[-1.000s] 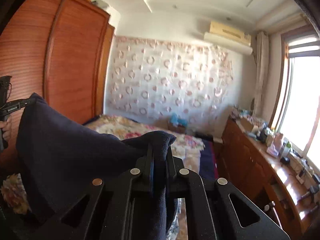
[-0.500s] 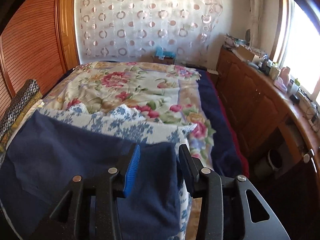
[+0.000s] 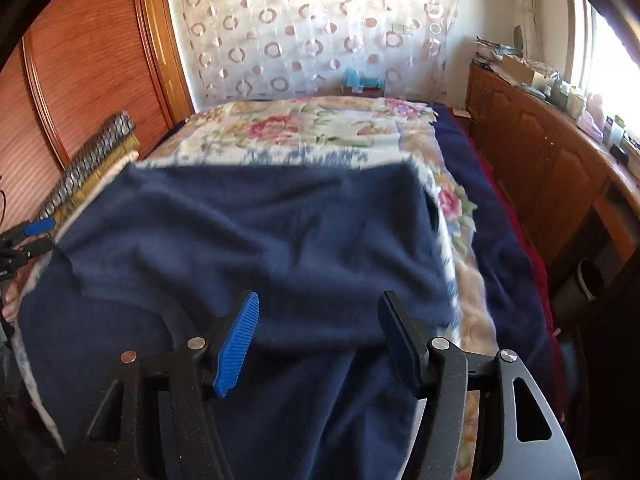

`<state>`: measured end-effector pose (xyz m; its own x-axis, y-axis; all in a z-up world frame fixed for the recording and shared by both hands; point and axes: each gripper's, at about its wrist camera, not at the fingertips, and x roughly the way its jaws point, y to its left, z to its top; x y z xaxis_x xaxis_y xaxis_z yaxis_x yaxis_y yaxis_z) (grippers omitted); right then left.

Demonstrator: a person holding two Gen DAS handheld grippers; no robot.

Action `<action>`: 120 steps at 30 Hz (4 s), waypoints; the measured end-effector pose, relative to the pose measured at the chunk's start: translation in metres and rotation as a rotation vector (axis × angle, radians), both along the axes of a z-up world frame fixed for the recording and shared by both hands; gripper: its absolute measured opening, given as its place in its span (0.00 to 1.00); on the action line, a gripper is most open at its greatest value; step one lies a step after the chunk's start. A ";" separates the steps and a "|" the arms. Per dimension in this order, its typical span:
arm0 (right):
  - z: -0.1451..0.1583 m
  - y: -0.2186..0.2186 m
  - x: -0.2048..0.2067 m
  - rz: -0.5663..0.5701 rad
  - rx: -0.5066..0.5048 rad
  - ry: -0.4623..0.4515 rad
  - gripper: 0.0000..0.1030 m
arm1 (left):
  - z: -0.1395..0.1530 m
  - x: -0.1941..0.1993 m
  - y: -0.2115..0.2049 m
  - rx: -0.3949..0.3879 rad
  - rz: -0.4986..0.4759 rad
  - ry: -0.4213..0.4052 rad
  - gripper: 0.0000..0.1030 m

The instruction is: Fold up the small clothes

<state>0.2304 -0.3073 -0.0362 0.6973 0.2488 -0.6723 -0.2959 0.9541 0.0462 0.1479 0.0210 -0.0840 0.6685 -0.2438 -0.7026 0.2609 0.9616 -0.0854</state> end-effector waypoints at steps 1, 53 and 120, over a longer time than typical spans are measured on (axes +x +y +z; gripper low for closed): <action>-0.003 -0.002 0.002 -0.003 0.003 0.007 0.62 | -0.004 0.001 -0.001 0.005 0.002 0.016 0.76; -0.022 -0.011 0.033 -0.165 0.104 0.023 0.53 | -0.010 -0.007 0.002 0.011 0.078 0.034 0.85; 0.054 -0.029 -0.150 0.086 0.078 -0.210 0.03 | 0.067 -0.100 0.078 -0.229 0.211 -0.208 0.03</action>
